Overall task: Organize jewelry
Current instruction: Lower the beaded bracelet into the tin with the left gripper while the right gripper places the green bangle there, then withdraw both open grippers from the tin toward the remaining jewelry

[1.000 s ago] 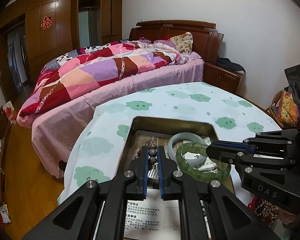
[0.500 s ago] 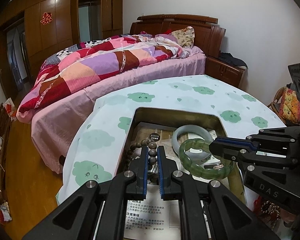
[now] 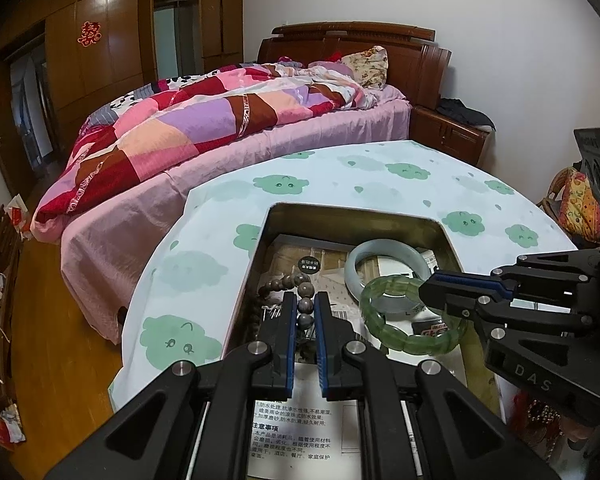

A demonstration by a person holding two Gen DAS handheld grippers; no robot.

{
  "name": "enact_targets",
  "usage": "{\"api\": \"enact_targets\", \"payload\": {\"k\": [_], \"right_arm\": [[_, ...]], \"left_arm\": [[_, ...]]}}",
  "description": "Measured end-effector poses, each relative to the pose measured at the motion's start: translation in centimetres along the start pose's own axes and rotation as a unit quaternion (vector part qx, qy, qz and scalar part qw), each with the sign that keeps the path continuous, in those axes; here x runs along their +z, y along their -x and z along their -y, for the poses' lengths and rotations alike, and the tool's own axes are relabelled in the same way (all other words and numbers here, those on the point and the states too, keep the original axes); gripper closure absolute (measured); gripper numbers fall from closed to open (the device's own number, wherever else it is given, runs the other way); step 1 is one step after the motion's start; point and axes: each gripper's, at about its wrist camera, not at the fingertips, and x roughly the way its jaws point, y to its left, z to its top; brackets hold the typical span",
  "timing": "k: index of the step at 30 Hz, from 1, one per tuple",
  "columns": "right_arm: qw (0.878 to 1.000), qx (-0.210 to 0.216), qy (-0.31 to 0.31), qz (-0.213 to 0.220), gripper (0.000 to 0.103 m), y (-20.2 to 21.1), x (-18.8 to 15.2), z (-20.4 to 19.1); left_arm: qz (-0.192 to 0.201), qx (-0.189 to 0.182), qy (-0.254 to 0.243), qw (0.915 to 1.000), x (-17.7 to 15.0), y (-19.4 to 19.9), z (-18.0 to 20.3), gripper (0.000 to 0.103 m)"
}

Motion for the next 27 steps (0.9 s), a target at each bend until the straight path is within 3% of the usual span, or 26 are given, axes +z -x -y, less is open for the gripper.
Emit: {"api": "enact_targets", "payload": {"k": [9, 11, 13, 14, 20, 21, 22, 23, 27], "right_arm": [[1.000, 0.003, -0.001, 0.001, 0.091, -0.1, -0.1, 0.0], [1.000, 0.004, -0.003, 0.003, 0.091, -0.1, 0.0, -0.1], [1.000, 0.007, -0.008, 0.006, 0.088, 0.0, -0.1, 0.0], [1.000, 0.009, -0.010, 0.006, 0.088, 0.2, -0.1, 0.1], [0.999, 0.014, -0.020, 0.023, 0.086, 1.9, -0.6, 0.7], [0.999, 0.011, -0.021, 0.026, 0.079, 2.2, -0.7, 0.9], [0.999, 0.005, -0.021, 0.025, 0.067, 2.3, -0.7, 1.1], [0.999, 0.001, -0.023, 0.026, 0.062, 2.6, -1.0, 1.3], [0.999, -0.005, -0.033, 0.022, 0.060, 3.2, -1.9, 2.6]], "left_arm": [[-0.006, 0.000, -0.006, 1.0000, 0.0, -0.2, 0.2, 0.092], [-0.009, 0.007, -0.008, 0.9999, 0.0, -0.1, 0.3, 0.078], [0.001, 0.016, -0.011, 0.9998, 0.0, 0.3, 0.4, 0.043], [0.013, 0.020, -0.011, 0.9997, 0.0, 0.8, 0.4, 0.039], [0.022, 0.026, -0.003, 0.9994, -0.3, 1.8, -0.1, 0.038], [0.021, 0.028, 0.000, 0.9994, -0.4, 1.9, -0.2, 0.038], [0.020, 0.029, 0.002, 0.9994, -0.5, 1.9, -0.2, 0.038], [0.018, 0.030, 0.006, 0.9994, -0.6, 1.9, -0.2, 0.038], [0.016, 0.027, 0.014, 0.9994, -1.2, 2.1, 0.2, 0.038]]}}
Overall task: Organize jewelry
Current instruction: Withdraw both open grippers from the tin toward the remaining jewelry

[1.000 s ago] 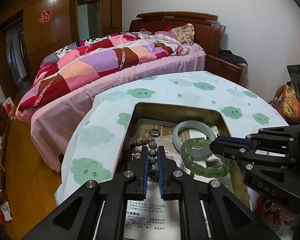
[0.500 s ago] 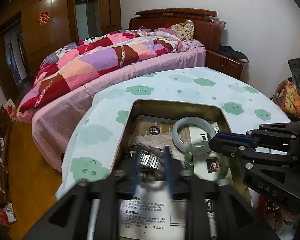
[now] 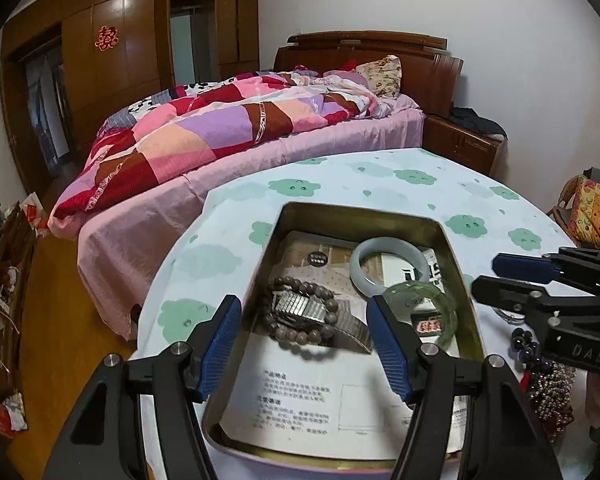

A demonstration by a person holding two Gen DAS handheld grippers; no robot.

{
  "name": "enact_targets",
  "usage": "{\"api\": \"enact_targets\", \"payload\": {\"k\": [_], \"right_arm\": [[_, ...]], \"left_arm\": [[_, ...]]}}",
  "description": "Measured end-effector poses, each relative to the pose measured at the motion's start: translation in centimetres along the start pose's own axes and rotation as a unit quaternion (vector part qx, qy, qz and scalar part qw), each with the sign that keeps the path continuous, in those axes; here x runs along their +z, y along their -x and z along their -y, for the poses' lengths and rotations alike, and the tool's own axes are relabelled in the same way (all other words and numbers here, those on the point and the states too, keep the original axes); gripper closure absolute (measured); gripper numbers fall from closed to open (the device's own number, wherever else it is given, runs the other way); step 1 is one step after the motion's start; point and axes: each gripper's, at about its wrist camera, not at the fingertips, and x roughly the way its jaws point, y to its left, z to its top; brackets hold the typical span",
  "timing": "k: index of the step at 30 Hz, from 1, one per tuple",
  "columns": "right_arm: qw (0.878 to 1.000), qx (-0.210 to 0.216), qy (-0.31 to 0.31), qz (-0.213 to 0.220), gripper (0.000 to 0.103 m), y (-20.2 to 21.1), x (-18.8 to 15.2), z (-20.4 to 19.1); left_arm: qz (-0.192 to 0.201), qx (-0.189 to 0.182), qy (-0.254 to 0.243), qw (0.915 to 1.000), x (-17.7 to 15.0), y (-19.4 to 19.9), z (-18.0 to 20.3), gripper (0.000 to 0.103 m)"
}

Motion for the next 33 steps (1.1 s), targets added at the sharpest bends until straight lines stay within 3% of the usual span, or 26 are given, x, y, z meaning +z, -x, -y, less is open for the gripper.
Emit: {"api": "enact_targets", "payload": {"k": [13, 21, 33], "right_arm": [[0.995, -0.041, -0.086, -0.002, 0.054, 5.0, -6.2, 6.9], [0.994, -0.044, -0.104, -0.014, 0.054, 6.8, -9.9, 6.9], [0.996, -0.039, -0.075, -0.030, 0.060, 5.8, -11.3, 5.0]], "left_arm": [[0.000, -0.012, -0.020, 0.9997, -2.3, 2.3, 3.7, 0.038], [0.016, -0.018, -0.030, 0.9993, -3.5, 4.6, 5.7, 0.038], [0.011, -0.044, -0.064, 0.9969, -4.5, 5.2, 8.7, 0.038]]}}
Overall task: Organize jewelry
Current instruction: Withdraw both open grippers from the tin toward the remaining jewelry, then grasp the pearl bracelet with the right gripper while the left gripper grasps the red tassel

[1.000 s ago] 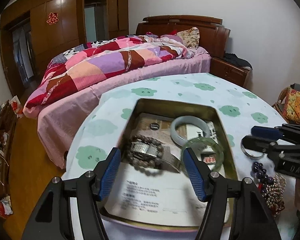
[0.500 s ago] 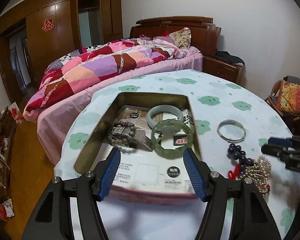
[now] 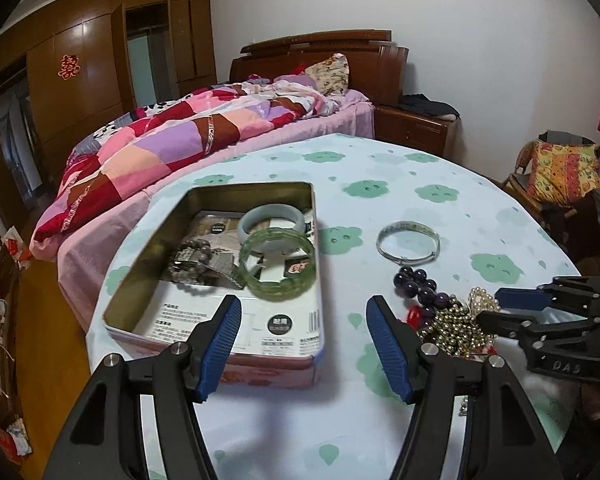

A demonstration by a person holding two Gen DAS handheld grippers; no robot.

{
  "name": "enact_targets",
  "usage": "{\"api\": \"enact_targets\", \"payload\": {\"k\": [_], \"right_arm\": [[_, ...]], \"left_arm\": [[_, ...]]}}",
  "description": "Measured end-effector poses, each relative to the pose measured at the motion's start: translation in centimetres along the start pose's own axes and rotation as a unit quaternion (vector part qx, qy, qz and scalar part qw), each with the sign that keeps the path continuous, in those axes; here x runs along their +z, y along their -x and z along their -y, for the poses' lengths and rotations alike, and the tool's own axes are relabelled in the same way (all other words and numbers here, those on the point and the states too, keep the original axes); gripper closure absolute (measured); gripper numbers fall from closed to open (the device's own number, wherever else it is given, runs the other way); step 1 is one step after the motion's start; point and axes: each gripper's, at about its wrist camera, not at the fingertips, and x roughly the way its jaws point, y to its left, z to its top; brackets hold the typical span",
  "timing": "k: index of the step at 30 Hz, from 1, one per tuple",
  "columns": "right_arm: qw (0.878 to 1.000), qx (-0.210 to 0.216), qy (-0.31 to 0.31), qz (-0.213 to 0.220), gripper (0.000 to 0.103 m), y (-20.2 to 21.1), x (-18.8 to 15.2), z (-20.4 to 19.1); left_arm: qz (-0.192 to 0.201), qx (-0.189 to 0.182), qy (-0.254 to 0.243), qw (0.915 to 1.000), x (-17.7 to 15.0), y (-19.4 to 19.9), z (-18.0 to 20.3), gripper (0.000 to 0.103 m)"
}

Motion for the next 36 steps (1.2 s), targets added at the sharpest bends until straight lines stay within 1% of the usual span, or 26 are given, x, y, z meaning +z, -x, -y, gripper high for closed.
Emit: {"api": "enact_targets", "payload": {"k": [2, 3, 4, 5, 7, 8, 14, 15, 16, 18, 21, 23, 25, 28, 33, 36], "right_arm": [[1.000, -0.007, 0.011, 0.005, 0.061, -0.2, -0.2, -0.3], [1.000, -0.008, 0.016, 0.006, 0.067, -0.2, -0.2, -0.5], [1.000, -0.002, 0.015, 0.007, 0.078, -0.1, -0.3, -0.5], [1.000, 0.004, 0.012, 0.009, 0.086, 0.0, -0.2, -0.4], [1.000, 0.000, 0.018, 0.012, 0.093, 0.2, -0.3, -0.6], [1.000, 0.001, 0.017, 0.015, 0.095, 0.4, -0.2, -0.6], [0.999, -0.012, -0.011, 0.039, 0.095, 1.9, 0.4, 1.2], [0.999, -0.014, -0.015, 0.045, 0.095, 2.3, 0.6, 1.5], [0.998, -0.016, -0.020, 0.052, 0.095, 2.8, 0.7, 1.9], [0.998, -0.020, -0.026, 0.062, 0.095, 3.5, 1.0, 2.4], [0.997, -0.026, -0.039, 0.065, 0.095, 3.8, 1.1, 3.5], [0.996, -0.022, -0.053, 0.061, 0.095, 3.6, 1.0, 4.3], [0.996, -0.022, -0.060, 0.058, 0.095, 3.5, 0.9, 4.6], [0.996, -0.024, -0.065, 0.061, 0.095, 3.6, 0.9, 5.0], [0.995, -0.026, -0.073, 0.070, 0.095, 4.1, 0.8, 5.6], [0.995, -0.021, -0.071, 0.070, 0.095, 4.0, 0.8, 5.4]], "left_arm": [[0.000, -0.002, -0.001, 1.0000, -0.1, 0.0, 0.2, 0.038], [0.001, -0.003, -0.002, 1.0000, -0.1, 0.0, 0.3, 0.038], [0.002, -0.004, -0.001, 1.0000, -0.1, 0.1, 0.3, 0.038], [0.003, -0.004, -0.001, 1.0000, -0.1, 0.2, 0.3, 0.038], [0.004, -0.006, -0.001, 1.0000, 0.0, 0.2, 0.3, 0.038], [0.005, -0.006, -0.001, 1.0000, 0.0, 0.2, 0.3, 0.038], [0.011, -0.016, -0.006, 0.9998, 0.1, 0.6, 0.7, 0.038], [0.012, -0.019, -0.007, 0.9997, 0.1, 0.7, 0.8, 0.041], [0.012, -0.023, -0.011, 0.9996, 0.2, 0.7, 1.1, 0.047], [0.009, -0.031, -0.023, 0.9992, 0.2, 0.7, 1.8, 0.050], [0.002, -0.046, -0.041, 0.9981, 0.0, 0.4, 3.0, 0.061], [-0.003, -0.052, -0.052, 0.9973, -0.1, 0.1, 3.6, 0.062], [-0.014, -0.061, -0.060, 0.9962, -0.3, -0.4, 4.3, 0.070], [-0.024, -0.071, -0.073, 0.9945, -0.6, -0.9, 5.1, 0.075], [-0.048, -0.087, -0.087, 0.9912, -1.1, -1.9, 6.2, 0.076], [-0.062, -0.093, -0.086, 0.9900, -1.4, -2.6, 6.4, 0.076]]}}
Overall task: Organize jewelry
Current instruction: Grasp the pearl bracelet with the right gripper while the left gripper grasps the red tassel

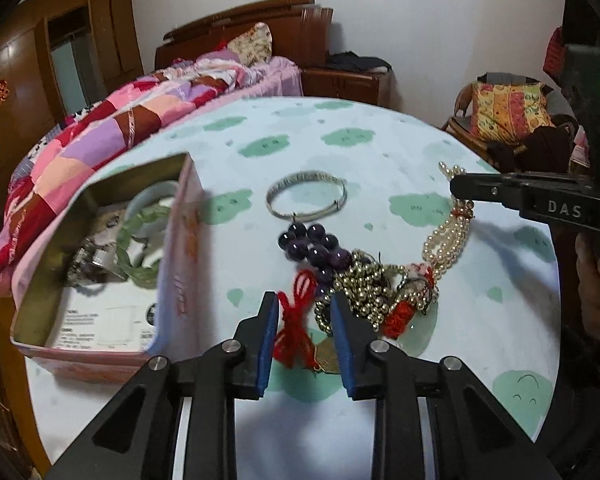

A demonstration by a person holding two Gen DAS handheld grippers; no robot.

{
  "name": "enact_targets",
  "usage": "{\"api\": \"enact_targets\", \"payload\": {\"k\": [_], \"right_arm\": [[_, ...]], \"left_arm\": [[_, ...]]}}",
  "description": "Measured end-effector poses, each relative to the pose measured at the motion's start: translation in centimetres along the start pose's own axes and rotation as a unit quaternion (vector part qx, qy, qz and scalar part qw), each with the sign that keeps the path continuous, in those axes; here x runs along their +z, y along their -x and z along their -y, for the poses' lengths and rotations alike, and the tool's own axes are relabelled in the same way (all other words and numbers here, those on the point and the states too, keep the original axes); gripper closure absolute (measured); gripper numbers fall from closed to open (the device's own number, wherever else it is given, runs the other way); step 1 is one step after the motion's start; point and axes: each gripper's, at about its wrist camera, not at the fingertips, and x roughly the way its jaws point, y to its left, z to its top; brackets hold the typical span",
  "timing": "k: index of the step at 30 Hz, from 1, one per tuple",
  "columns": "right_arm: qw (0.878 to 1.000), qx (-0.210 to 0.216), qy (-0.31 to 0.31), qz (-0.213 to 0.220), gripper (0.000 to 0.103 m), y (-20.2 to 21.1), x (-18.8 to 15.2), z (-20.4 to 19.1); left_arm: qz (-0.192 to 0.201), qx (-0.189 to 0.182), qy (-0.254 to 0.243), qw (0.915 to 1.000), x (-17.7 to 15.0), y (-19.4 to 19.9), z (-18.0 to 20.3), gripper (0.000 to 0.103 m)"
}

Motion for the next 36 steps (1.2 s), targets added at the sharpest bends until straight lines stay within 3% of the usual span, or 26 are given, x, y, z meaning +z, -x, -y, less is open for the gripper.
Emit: {"api": "enact_targets", "payload": {"k": [5, 6, 7, 8, 18, 31, 36], "right_arm": [[1.000, 0.014, 0.012, -0.006, 0.095, -0.4, -0.5, -1.1], [1.000, 0.016, 0.014, -0.007, 0.095, -0.5, -0.5, -1.3], [1.000, 0.017, 0.015, -0.007, 0.095, -0.5, -0.6, -1.4], [1.000, 0.018, 0.015, -0.007, 0.095, -0.5, -0.7, -1.4], [1.000, 0.021, 0.015, -0.004, 0.095, -0.4, -0.7, -1.5], [0.999, 0.019, 0.012, 0.042, 0.095, 2.1, 0.9, -1.9], [0.999, 0.020, 0.014, 0.041, 0.095, 1.9, 1.0, -2.1]], "left_arm": [[-0.007, -0.009, 0.020, 0.9997, 0.0, -0.4, -0.6, 0.076], [-0.007, -0.012, 0.022, 0.9997, 0.0, -0.4, -0.7, 0.079], [-0.008, -0.015, 0.023, 0.9996, 0.0, -0.4, -0.8, 0.096], [-0.015, -0.020, 0.029, 0.9993, -0.1, -0.6, -0.9, 0.100], [-0.027, -0.029, 0.043, 0.9983, -0.7, -1.0, -1.3, 0.100], [0.041, -0.030, 0.056, 0.9972, 0.8, 3.1, -2.7, 0.103], [0.039, -0.041, 0.043, 0.9975, 1.0, 2.8, -2.2, 0.103]]}}
